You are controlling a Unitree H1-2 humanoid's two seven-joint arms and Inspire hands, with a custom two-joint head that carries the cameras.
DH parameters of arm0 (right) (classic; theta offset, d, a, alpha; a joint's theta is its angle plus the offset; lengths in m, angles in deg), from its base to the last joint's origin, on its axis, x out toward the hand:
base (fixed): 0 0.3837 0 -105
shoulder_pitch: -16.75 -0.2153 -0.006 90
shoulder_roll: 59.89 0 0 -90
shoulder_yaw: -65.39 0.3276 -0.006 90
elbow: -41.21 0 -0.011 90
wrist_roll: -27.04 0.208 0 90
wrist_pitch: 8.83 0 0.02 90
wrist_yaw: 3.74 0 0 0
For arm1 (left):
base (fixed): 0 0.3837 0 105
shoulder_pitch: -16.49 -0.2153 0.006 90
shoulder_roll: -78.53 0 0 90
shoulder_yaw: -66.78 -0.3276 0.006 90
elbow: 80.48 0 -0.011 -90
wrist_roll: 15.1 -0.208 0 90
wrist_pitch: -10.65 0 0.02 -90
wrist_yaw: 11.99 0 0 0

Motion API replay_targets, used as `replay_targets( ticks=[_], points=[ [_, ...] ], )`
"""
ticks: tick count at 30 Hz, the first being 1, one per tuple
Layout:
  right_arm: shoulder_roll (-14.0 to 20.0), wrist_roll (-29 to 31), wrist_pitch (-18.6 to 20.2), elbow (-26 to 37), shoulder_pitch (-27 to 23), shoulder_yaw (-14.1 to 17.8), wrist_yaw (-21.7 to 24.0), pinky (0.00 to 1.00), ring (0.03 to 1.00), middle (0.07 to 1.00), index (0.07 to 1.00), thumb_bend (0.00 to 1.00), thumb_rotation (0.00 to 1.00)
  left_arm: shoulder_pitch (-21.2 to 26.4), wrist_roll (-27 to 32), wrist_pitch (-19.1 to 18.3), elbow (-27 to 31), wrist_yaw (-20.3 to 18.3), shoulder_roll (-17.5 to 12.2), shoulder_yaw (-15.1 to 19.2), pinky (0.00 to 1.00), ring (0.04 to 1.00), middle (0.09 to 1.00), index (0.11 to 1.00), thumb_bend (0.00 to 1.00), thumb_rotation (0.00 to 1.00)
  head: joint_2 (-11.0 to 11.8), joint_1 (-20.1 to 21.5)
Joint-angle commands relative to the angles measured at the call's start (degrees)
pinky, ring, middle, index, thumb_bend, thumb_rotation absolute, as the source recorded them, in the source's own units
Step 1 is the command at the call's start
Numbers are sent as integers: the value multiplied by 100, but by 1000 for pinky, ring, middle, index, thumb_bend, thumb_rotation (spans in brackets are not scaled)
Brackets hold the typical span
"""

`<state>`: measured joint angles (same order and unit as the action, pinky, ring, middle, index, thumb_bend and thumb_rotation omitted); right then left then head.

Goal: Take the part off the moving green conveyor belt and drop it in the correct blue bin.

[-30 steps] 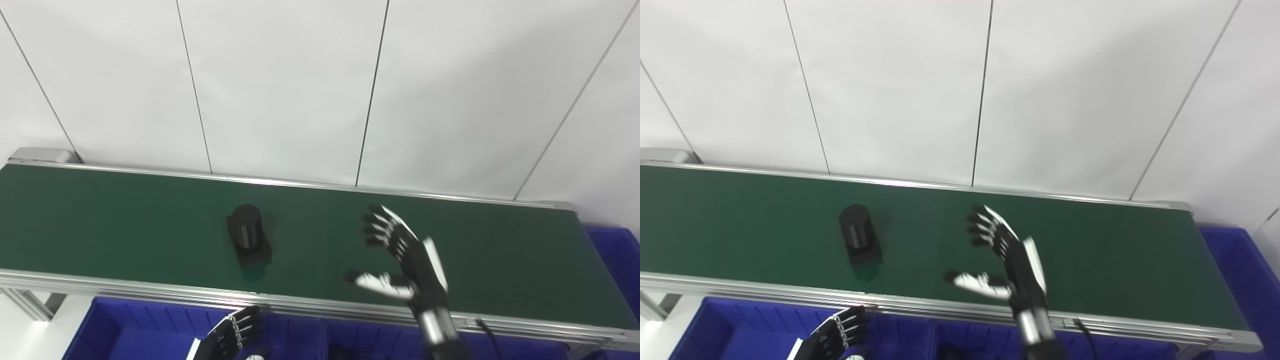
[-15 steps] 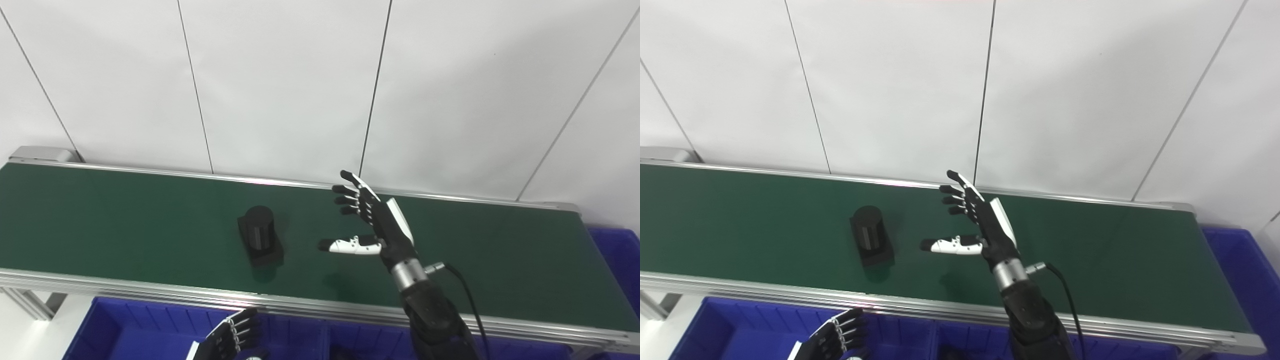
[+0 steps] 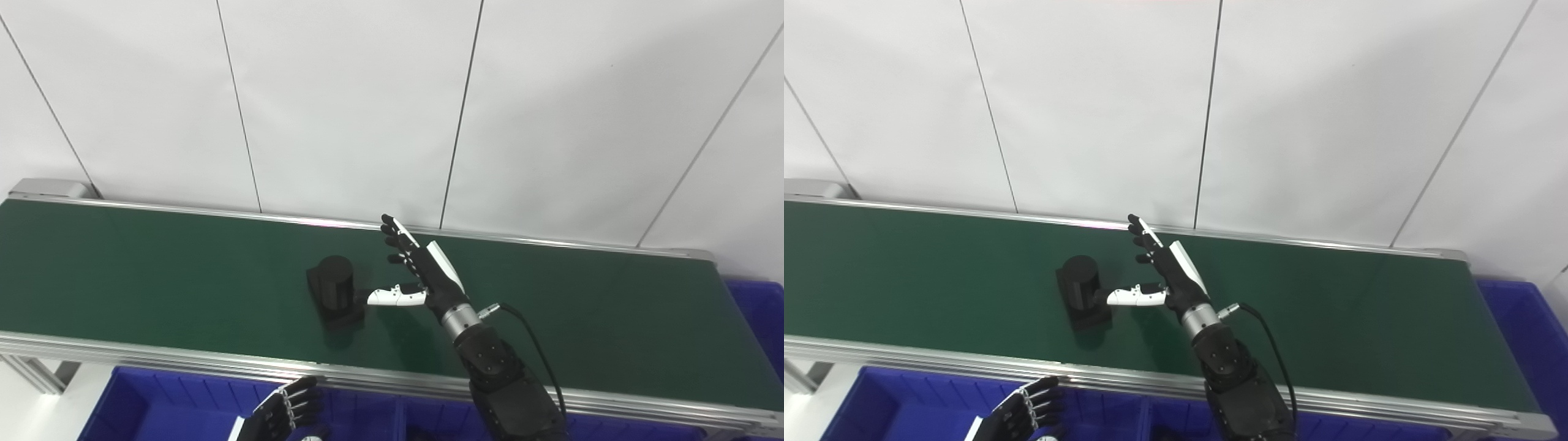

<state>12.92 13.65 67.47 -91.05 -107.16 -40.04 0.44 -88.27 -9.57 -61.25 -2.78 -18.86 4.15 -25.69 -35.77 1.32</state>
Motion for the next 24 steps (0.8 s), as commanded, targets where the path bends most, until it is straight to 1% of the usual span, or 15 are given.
replay_targets(
  ticks=[1,5,7,8,12,15,16,18,20,24],
  points=[
    [-85,-61,-357,-45,-369,-39,-12,822,952,976,1000,890,330,37,-68,213,188,27,64,-40,658,678,713,750,585,0,20,-21],
    [-89,-167,-406,-322,-467,-97,-72,829,976,982,1000,890,319,16,-74,232,205,33,102,-53,652,681,713,751,591,0,30,-57],
    [-99,-209,-479,-457,-508,-118,-93,853,990,979,1000,889,314,-1,-96,242,218,45,116,-56,655,683,715,753,595,0,31,-67],
    [-104,-222,-529,-507,-523,-124,-94,849,988,976,1000,893,326,-8,-106,250,223,51,124,-56,654,679,715,754,596,0,30,-71],
    [-127,-293,-541,-551,-545,-156,-92,841,990,973,1000,887,320,-33,-112,269,237,49,150,-49,656,679,718,756,582,0,42,-97],
    [-126,-395,-505,-653,-595,-227,-62,923,999,995,1000,888,326,-56,-125,260,241,63,172,-48,661,681,720,756,570,0,30,-149],
    [-128,-411,-495,-691,-614,-237,-56,967,1000,998,1000,896,323,-61,-130,264,240,67,176,-51,663,680,719,756,567,0,28,-154],
    [-143,-426,-507,-813,-666,-248,-72,993,1000,1000,1000,899,306,-66,-131,294,229,76,190,-49,663,676,717,754,569,0,26,-175],
    [-153,-440,-514,-874,-686,-249,-91,999,1000,998,1000,899,291,-73,-135,303,230,84,200,-48,663,675,717,753,572,0,27,-192],
    [-221,-530,-690,-1170,-746,-304,-224,1000,1000,967,980,907,269,-84,-140,273,253,103,203,-35,667,681,717,749,580,0,21,-223]
  ],
)
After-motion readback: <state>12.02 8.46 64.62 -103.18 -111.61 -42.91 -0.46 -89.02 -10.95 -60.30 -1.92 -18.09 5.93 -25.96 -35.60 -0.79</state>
